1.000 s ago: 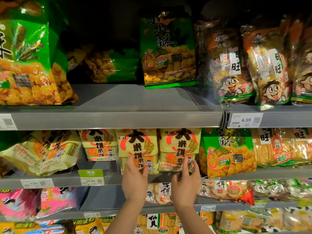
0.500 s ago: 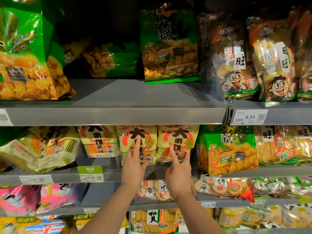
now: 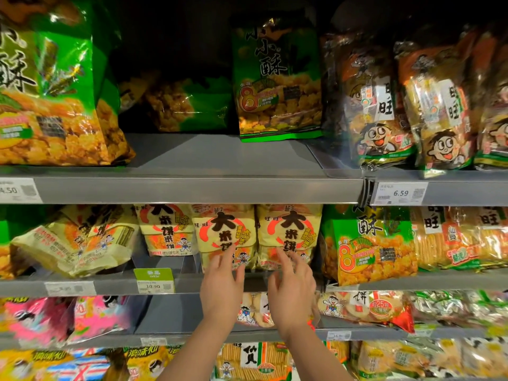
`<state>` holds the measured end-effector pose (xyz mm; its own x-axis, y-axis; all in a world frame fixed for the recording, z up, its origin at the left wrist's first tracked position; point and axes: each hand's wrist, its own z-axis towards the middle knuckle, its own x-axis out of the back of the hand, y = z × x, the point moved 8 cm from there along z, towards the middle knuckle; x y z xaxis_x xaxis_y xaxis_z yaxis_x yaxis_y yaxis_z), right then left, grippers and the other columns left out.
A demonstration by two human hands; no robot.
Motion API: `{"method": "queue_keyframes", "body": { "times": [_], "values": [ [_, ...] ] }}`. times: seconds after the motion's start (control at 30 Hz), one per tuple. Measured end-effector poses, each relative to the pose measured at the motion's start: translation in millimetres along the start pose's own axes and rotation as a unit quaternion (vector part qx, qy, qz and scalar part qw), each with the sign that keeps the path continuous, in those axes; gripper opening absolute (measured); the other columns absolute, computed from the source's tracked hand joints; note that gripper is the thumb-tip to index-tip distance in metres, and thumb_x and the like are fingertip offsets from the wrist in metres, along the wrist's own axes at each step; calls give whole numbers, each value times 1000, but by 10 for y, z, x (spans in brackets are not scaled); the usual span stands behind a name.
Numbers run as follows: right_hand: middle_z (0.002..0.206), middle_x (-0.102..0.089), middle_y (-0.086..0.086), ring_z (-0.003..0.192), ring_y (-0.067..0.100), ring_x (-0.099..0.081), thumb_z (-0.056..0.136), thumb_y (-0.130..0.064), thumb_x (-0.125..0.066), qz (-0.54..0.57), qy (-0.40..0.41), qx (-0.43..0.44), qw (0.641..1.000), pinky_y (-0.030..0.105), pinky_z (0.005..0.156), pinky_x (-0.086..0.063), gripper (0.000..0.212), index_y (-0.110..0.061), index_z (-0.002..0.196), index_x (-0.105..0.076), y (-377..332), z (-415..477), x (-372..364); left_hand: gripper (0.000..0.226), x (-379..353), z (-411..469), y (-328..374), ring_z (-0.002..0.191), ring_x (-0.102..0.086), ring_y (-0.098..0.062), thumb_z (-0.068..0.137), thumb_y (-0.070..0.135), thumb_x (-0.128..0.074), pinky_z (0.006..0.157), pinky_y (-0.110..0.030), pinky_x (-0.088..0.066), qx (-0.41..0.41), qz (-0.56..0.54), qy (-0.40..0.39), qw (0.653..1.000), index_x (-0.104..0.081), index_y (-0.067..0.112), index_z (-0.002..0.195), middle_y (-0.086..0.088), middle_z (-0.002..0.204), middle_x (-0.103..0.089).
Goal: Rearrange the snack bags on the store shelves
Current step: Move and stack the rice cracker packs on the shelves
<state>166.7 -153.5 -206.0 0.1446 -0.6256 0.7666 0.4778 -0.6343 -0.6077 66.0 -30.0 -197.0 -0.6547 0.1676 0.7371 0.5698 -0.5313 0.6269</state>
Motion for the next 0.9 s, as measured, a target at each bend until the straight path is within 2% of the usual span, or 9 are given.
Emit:
{"method": "queue_keyframes", "body": {
  "times": [0.2,0.3,0.33,0.4,0.53,0.63,0.7,0.8,0.9],
  "values": [
    [120,-58,-6,113,13,-50,94,-26,-43,68,7,43,997,35,100,-40,32,-25,124,-52,-323,-67,228,25,405,-154,226,86,-61,-20,93,28,-47,67,-29,-45,-6,-35,50,998,-63,18,110,0,107,-61],
    [86,-66,-7,77,8,-60,96,-26,-40,131,2,92,987,33,73,-53,24,-24,106,-61,-633,-164,439,23,840,-220,355,78,-59,-20,93,27,-46,64,-31,-46,-33,-47,98,994,-66,16,97,0,91,-63],
    [74,-63,-7,67,10,-58,96,-28,-38,147,4,107,983,32,63,-50,24,-23,93,-62,-750,-191,515,22,1006,-240,394,76,-59,-21,93,26,-46,62,-32,-45,-44,-53,116,991,-66,16,92,1,83,-62],
    [60,-54,-5,57,14,-52,97,-33,-35,160,19,135,978,32,55,-40,33,-20,75,-56,-1018,-215,672,22,1327,-250,427,73,-57,-22,93,25,-46,60,-31,-37,-55,-78,138,986,-64,16,83,4,70,-55],
    [65,-59,-5,62,16,-56,98,-35,-34,148,63,215,963,31,57,-38,34,-20,79,-59,-1685,-213,953,23,1945,-126,351,73,-56,-22,93,27,-45,60,-32,-35,-54,-96,170,979,-57,19,74,1,71,-58],
    [74,-67,-3,73,19,-62,92,-45,-27,81,120,256,956,34,72,-39,43,-22,86,-62,-2169,-204,995,27,2385,12,182,64,-50,-11,93,28,-46,53,-25,-28,-50,-127,195,971,-48,26,66,5,64,-52],
    [75,-67,-3,76,21,-62,91,-47,-30,55,139,245,958,35,76,-38,40,-24,85,-62,-2426,-160,906,23,2637,125,54,65,-49,-9,93,29,-46,52,-21,-29,-48,-135,205,968,-51,26,70,6,65,-53],
    [74,-64,-5,79,21,-60,92,-47,-44,58,150,219,962,36,78,-37,28,-25,82,-60,-2905,-144,668,14,3038,414,-244,78,-53,-16,91,29,-48,59,-29,-34,-52,-119,223,966,-55,23,81,6,77,-56],
    [89,-65,-7,94,20,-57,90,-54,-42,53,141,187,971,36,87,-35,32,-27,95,-60,-3295,-124,414,12,3338,718,-625,91,-54,-20,89,29,-53,71,-33,-41,-46,-101,248,962,-59,19,94,2,91,-58]
  ]
}}
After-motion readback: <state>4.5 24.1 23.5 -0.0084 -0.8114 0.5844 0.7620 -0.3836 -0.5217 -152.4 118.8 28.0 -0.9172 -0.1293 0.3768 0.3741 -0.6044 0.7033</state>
